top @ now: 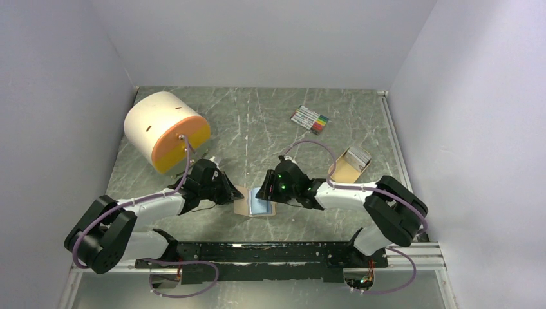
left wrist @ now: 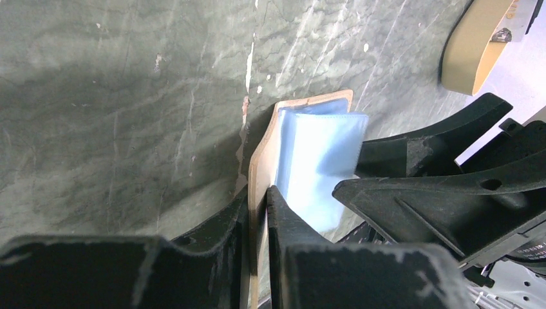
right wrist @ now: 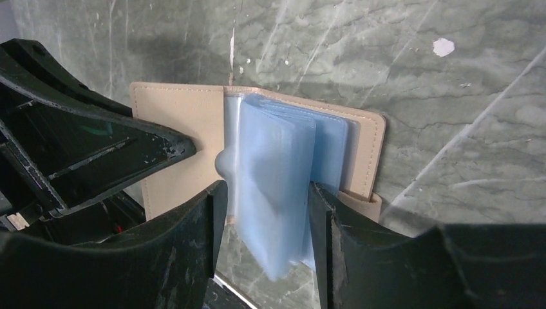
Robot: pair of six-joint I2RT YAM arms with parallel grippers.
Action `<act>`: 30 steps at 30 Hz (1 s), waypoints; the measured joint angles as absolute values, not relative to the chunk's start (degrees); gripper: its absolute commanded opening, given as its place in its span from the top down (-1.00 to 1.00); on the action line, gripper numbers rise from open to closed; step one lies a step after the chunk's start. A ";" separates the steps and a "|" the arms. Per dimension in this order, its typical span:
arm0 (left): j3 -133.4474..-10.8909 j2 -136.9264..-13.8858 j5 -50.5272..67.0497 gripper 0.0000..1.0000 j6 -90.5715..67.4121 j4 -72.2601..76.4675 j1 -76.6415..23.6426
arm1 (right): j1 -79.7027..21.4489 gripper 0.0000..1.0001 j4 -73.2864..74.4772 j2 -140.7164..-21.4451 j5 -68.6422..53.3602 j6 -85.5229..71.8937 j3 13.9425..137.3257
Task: Put the credit cards into the card holder
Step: Insert the credit card into the card holder.
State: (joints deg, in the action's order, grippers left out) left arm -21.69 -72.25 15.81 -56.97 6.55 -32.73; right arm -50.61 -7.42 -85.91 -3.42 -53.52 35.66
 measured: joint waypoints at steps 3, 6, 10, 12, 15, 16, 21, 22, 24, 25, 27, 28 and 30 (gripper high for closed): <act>-21.69 -72.25 15.81 0.64 -56.97 6.55 -32.73 | -50.63 -0.06 -7.90 -86.24 -4.34 -53.56 35.66; -21.69 -72.25 15.81 0.53 -56.97 6.57 -32.73 | -50.68 -0.06 -10.22 -86.32 -6.00 -54.00 35.42; -21.69 -72.25 15.86 0.36 -56.93 6.57 -32.75 | -50.70 -0.06 -16.14 -86.46 -9.34 -55.40 33.95; -21.69 -72.25 15.88 0.25 -56.90 6.55 -32.75 | -50.68 -0.06 -20.58 -87.33 -11.81 -56.45 32.91; -21.69 -72.10 15.99 0.14 -56.97 6.55 -32.73 | -50.70 -0.06 -26.06 -89.62 -14.74 -57.71 32.12; -21.69 -71.85 16.14 0.11 -57.01 6.55 -32.73 | -50.72 -0.05 -27.77 -90.54 -15.59 -58.06 31.92; -21.67 -69.87 16.86 0.05 -57.58 6.76 -32.73 | -50.74 0.11 -36.01 -91.98 -18.59 -59.33 28.69; -21.67 -69.63 17.08 0.04 -57.74 7.07 -32.73 | -50.74 0.12 -37.19 -91.98 -18.98 -59.42 28.14; -21.58 -69.54 17.43 0.04 -58.06 7.79 -32.73 | -50.74 0.13 -39.68 -91.98 -19.84 -59.66 27.27; -21.50 -69.54 17.69 0.04 -58.24 8.12 -32.73 | -50.74 0.13 -40.93 -91.98 -20.32 -59.77 26.98; -21.04 -69.54 18.22 0.03 -58.67 8.86 -32.71 | -50.74 0.13 -43.35 -91.98 -21.17 -59.81 26.55; -20.80 -69.54 18.35 0.02 -58.98 9.08 -32.64 | -50.74 0.14 -44.62 -91.98 -21.65 -59.79 26.39; -20.36 -69.25 18.50 0.02 -59.37 9.28 -32.42 | -50.74 0.19 -46.72 -91.98 -22.26 -59.72 26.04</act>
